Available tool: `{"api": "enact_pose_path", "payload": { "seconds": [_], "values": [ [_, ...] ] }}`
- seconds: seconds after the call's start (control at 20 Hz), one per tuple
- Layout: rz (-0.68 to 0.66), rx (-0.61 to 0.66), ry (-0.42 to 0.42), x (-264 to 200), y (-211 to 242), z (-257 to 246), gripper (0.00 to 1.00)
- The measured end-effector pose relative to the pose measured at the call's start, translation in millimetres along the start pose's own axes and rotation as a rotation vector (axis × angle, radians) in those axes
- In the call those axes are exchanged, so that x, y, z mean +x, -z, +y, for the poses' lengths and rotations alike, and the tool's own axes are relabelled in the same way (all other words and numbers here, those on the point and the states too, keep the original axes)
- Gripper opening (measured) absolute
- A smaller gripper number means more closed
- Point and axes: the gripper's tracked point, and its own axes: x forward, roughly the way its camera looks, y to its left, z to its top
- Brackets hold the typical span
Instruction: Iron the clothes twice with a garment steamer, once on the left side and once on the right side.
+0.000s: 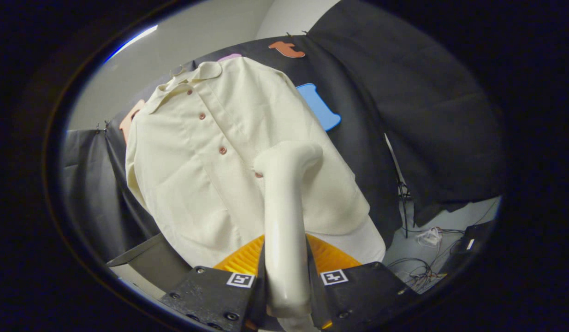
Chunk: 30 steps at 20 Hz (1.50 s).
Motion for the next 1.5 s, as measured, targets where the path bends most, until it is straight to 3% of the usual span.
{"api": "enact_pose_path", "payload": {
  "seconds": [0.3,0.6,1.1,1.5],
  "values": [
    [0.028,0.067,0.005,-44,31,8,0.37],
    [0.009,0.089,-0.098,-108,36,90,0.37],
    [-0.02,-0.028,-0.332,-216,40,267,0.37],
    [-0.143,-0.266,-0.378,-286,48,362,0.37]
  ]
}}
